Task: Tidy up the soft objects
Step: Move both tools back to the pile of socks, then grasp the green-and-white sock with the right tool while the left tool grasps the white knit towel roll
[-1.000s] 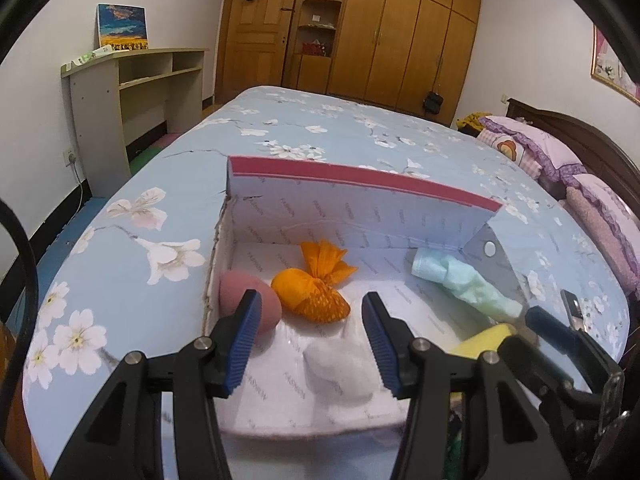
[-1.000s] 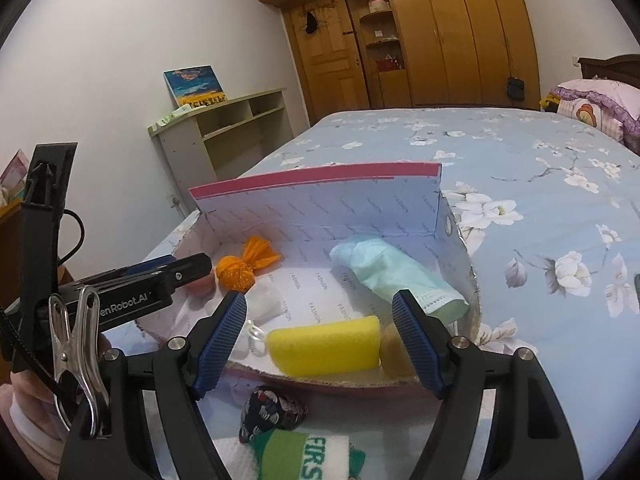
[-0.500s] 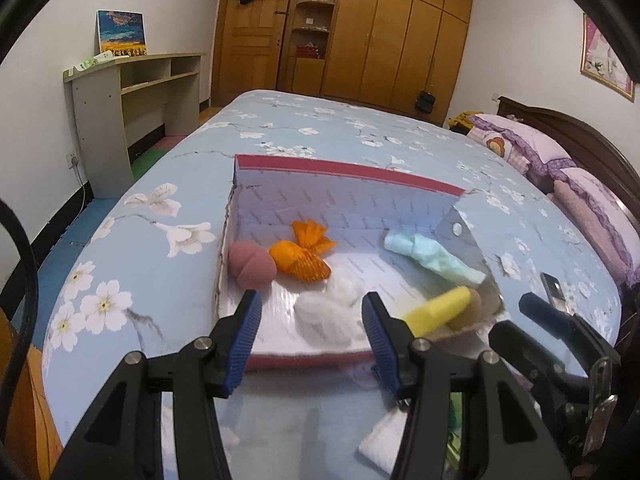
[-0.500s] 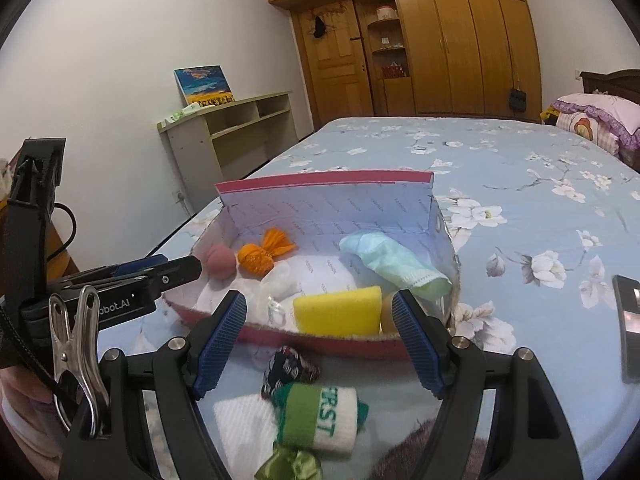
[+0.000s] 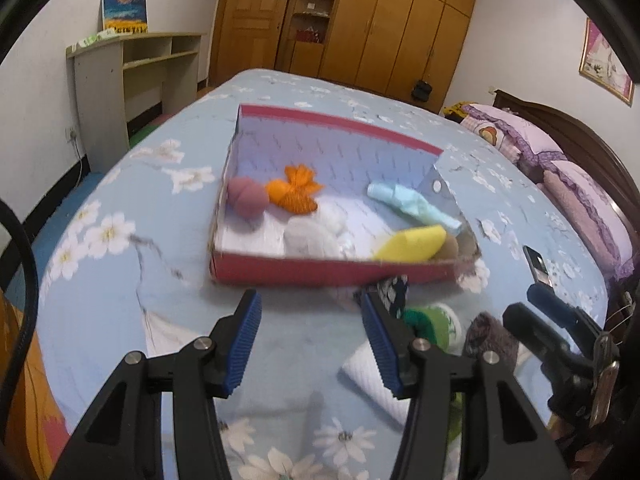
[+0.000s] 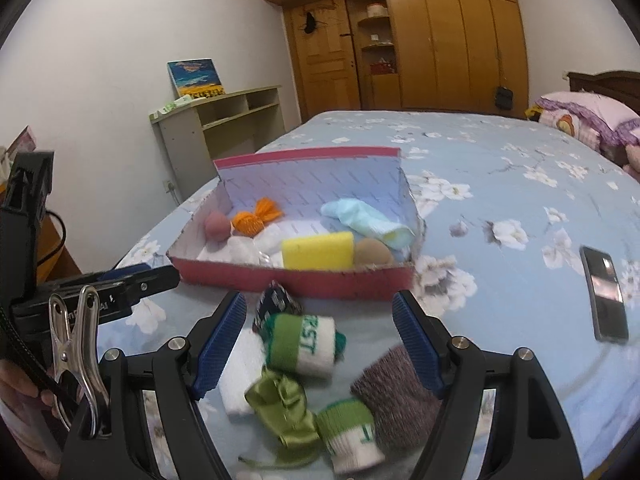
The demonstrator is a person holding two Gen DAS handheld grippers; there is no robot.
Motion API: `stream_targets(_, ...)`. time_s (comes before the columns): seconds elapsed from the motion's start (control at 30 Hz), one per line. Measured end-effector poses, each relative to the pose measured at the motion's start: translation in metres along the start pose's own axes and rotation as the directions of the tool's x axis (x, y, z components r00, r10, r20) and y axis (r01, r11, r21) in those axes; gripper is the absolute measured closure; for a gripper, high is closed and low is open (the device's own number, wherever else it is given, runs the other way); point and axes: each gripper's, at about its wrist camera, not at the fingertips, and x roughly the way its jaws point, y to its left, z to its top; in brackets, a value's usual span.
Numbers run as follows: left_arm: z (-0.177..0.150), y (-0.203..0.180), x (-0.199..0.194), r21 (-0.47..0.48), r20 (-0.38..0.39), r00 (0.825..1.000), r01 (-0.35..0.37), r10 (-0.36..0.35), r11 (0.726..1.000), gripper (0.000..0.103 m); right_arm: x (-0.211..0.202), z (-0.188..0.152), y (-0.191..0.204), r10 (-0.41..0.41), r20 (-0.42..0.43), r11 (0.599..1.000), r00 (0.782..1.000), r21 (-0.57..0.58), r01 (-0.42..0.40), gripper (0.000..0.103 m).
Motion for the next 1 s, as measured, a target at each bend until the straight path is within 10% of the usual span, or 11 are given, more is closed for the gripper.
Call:
stream_targets(0.63,-0.05,-0.009,0.017,-0.094,-0.125,0.984,0.113,-0.124,0.989,0.048,-0.025,-0.058,-0.017,-0.015,-0.099,0.999,0.995,0.04,0.019,0.027)
stream_targets(1.0,-0.058,-0.011,0.031,-0.134,-0.138,0.977,0.142,-0.161,0.981,0.049,-0.016,-0.081,-0.015,-0.011,-0.147,1.0,0.989,0.027,0.015,0.06)
